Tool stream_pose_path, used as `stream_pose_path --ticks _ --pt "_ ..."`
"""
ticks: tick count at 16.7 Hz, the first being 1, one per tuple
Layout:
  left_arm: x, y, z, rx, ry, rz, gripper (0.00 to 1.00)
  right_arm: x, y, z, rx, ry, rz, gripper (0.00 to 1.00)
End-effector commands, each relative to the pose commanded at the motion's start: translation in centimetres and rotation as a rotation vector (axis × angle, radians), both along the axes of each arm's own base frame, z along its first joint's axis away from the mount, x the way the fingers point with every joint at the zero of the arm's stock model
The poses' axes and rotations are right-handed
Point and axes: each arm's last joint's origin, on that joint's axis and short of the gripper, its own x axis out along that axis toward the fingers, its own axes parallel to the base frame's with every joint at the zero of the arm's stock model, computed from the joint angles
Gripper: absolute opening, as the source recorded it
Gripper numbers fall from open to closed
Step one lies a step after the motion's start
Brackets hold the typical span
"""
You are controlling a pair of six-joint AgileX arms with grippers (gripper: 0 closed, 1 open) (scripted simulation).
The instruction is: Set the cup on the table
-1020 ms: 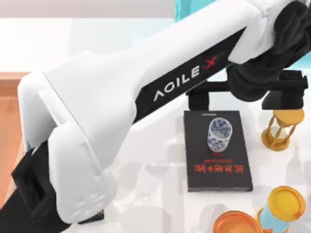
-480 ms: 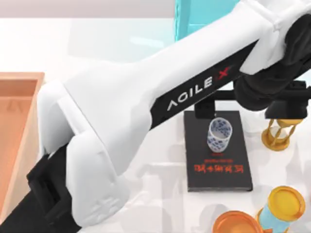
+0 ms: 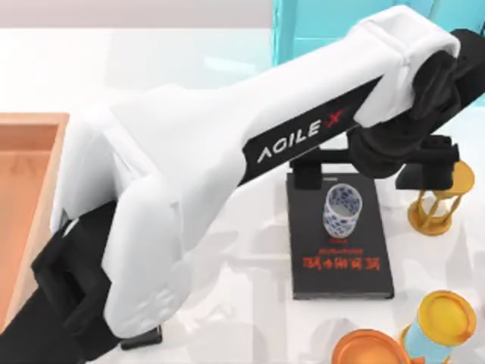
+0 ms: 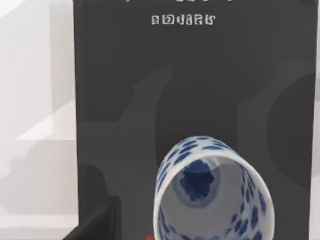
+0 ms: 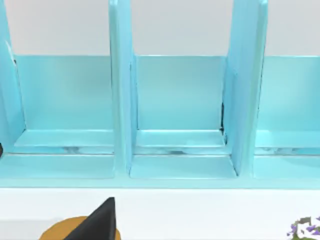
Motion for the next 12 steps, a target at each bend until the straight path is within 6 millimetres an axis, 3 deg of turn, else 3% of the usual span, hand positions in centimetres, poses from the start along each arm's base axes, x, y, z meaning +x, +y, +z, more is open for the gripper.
stream_pose_path --ticks 5,10,12 --pt "-0.2 -0.5 -4.4 0.005 0.001 -0.001 1.0 0.0 0.0 0.0 0.0 0.0 0.0 1.0" --pt "-0.2 -0.7 -4.9 0.001 -0.001 -0.001 1.0 0.0 0.0 0.0 0.0 0.0 0.0 1.0" --pt "-0.2 -0.7 -4.9 0.001 -0.001 -0.001 0.85 0.0 0.0 0.0 0.0 0.0 0.0 1.0"
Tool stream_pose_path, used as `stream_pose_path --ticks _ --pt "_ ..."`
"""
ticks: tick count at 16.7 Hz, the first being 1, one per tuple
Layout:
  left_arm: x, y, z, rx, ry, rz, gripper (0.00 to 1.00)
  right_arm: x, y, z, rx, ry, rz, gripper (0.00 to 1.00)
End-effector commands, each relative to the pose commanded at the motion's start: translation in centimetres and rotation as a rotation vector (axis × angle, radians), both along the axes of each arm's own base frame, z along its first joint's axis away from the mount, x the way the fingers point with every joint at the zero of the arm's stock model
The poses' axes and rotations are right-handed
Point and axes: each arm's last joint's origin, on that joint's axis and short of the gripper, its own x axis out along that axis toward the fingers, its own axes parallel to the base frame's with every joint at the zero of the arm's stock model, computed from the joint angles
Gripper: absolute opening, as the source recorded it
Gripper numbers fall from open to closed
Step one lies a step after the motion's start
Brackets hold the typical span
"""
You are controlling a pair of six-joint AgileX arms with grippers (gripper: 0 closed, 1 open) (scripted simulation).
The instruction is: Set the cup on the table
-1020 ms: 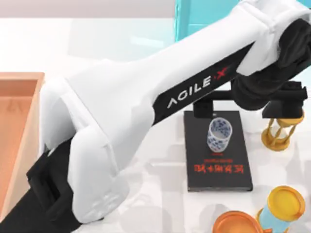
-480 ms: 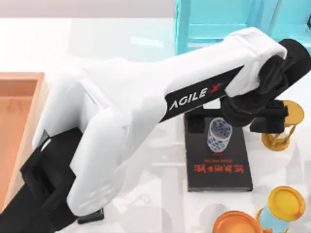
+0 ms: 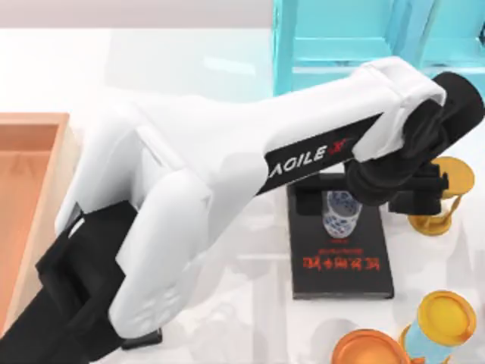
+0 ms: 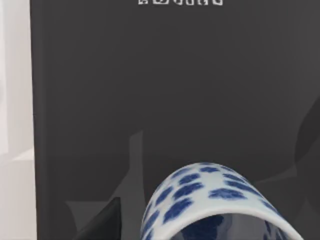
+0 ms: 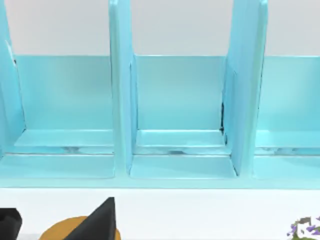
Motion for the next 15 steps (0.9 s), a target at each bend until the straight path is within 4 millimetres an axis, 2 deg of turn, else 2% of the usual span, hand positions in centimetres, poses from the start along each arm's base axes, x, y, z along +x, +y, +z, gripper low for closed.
stream_pose_path --ticks 11,15 --pt "0.0 0.0 0.0 0.0 0.0 0.0 0.02 0.0 0.0 0.0 0.0 0.0 0.0 1.0" --pt "0.0 0.0 0.0 0.0 0.0 0.0 0.0 0.0 0.0 0.0 0.0 0.0 0.0 1.0"
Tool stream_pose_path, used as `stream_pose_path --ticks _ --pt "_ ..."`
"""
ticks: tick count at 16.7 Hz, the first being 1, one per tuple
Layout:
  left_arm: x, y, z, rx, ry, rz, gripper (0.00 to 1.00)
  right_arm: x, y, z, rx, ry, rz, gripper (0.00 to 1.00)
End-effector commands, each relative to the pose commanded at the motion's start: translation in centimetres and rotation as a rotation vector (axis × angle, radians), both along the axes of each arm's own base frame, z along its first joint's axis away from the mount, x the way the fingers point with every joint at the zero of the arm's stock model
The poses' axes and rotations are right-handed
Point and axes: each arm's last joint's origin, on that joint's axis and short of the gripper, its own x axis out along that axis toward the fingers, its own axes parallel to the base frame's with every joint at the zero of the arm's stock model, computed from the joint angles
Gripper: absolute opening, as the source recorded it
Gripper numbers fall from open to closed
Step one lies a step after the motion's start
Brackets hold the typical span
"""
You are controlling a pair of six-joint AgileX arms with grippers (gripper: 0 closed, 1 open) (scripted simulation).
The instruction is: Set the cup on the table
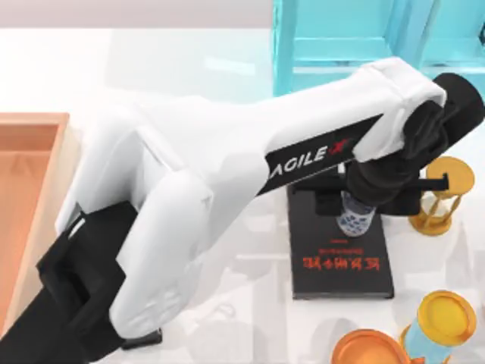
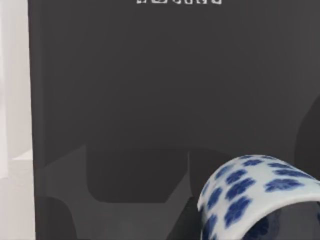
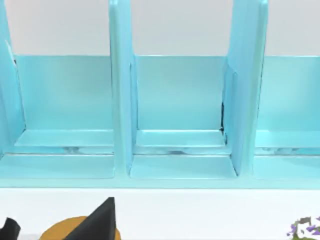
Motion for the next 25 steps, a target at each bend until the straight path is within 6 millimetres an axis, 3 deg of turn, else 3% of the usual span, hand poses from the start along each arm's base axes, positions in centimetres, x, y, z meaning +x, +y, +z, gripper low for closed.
stream_pose_path --ticks 6,12,14,21,25 --pt "0.1 0.1 0.1 0.0 -0.001 -0.002 0.0 0.0 0.0 0.0 0.0 0.0 0.0 1.0" --pt "-1.1 1.8 7.3 0.072 -0.063 -0.114 0.0 0.0 0.0 0.0 0.0 0.0 0.0 1.0" --pt "-1.1 2.1 8.1 0.104 -0.085 -0.121 0.0 0.0 0.0 0.0 0.0 0.0 0.0 1.0" --pt "0.0 0.1 5.1 0.006 -0.005 -0.006 0.0 0.0 0.0 0.0 0.0 0.0 0.0 1.0" --pt "0.0 0.0 4.9 0.006 0.001 -0.004 0.0 0.0 0.0 0.0 0.0 0.0 0.0 1.0"
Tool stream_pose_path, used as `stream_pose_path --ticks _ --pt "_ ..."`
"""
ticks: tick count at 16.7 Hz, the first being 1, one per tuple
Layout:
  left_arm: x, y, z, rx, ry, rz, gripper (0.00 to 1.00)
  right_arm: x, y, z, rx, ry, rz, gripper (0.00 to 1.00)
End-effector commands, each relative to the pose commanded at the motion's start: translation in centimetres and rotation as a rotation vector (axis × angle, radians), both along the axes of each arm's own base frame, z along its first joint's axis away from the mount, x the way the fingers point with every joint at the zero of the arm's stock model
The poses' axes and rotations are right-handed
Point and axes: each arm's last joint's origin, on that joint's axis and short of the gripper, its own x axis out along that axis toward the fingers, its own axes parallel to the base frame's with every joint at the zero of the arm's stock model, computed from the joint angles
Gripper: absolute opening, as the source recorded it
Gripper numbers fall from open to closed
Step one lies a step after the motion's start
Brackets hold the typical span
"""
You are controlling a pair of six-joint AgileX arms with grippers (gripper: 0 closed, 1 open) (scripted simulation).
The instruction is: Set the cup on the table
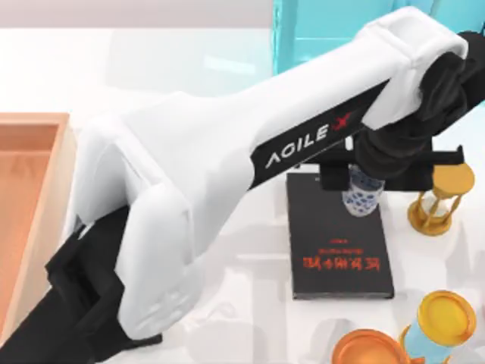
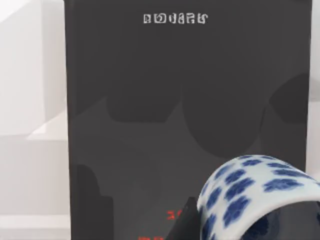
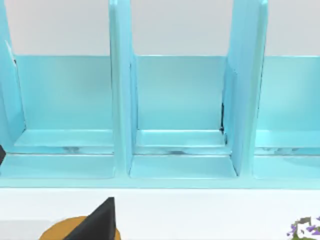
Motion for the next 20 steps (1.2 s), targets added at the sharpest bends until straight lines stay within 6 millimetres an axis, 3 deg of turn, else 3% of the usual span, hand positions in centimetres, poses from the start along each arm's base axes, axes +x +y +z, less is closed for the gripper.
stream_pose_path --ticks 4,8,12,16,20 --pt "0.7 1.1 0.5 -0.006 -0.003 -0.005 0.0 0.0 0.0 0.0 0.0 0.0 0.0 1.0" --pt "1.3 4.1 2.7 -0.023 -0.013 0.007 0.0 0.0 0.0 0.0 0.0 0.0 0.0 1.0" --pt "1.1 7.1 2.2 0.019 0.021 0.003 0.0 0.0 0.0 0.0 0.0 0.0 0.0 1.0" --pt "0.7 10.5 3.8 0.002 0.006 0.011 0.0 0.0 0.0 0.0 0.0 0.0 0.0 1.0" --pt "0.9 11.7 4.0 -0.006 -0.002 0.005 0.0 0.0 0.0 0.0 0.0 0.0 0.0 1.0"
